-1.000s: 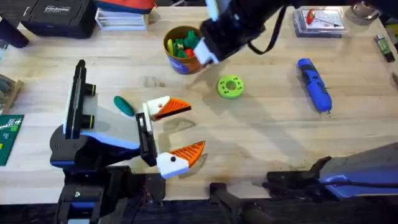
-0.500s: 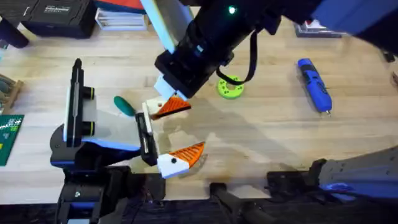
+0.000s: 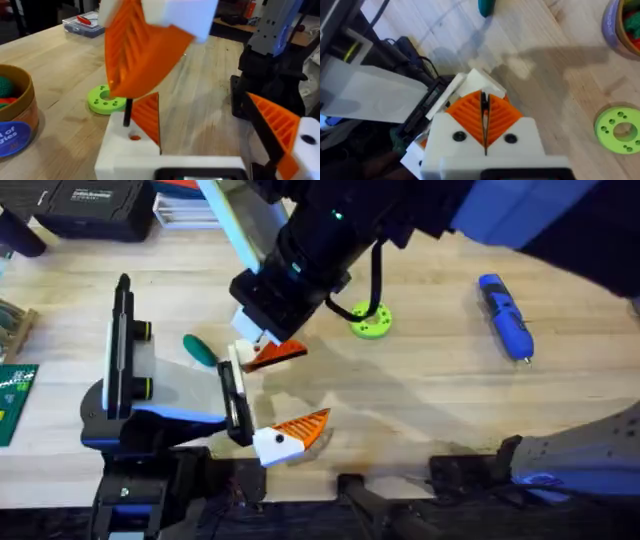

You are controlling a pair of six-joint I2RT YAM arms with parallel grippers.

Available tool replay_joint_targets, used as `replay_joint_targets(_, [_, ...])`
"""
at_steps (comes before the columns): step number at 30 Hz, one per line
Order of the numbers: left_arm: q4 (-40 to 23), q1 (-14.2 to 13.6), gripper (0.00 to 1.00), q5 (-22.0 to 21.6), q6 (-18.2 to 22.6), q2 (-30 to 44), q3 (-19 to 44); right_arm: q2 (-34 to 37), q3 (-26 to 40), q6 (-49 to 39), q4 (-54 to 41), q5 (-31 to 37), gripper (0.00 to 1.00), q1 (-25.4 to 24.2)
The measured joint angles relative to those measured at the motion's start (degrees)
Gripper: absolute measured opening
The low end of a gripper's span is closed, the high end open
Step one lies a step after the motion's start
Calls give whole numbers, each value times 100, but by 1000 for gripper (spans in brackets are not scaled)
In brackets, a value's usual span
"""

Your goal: Pick up the gripper from the table and insert it into the empty holder that is missing its gripper. Then pick up a screw, insert it into the mounting hole, and use the screwdriver to tighten it. Finally, clean up the table by picking up the vegetable and placing it into the bucket.

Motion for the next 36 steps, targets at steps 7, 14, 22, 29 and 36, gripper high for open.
replay_joint_targets(7, [0, 0, 985, 0, 0, 0, 0, 0, 2, 2, -2, 0, 5, 20])
replay_joint_targets(14, [0, 0, 985, 0, 0, 2, 0, 91, 4, 24, -46, -24, 5, 65])
replay_joint_targets(22, [-24, 2, 985, -2, 0, 2, 0, 170, 4, 24, -48, -24, 5, 87])
replay_joint_targets(29, [-43, 2, 985, -2, -4, 2, 0, 186, 7, 24, -46, -22, 5, 126])
replay_joint_targets(36, [-129, 2, 985, -7, -63, 2, 0, 297, 37, 42, -17, 46, 5, 157])
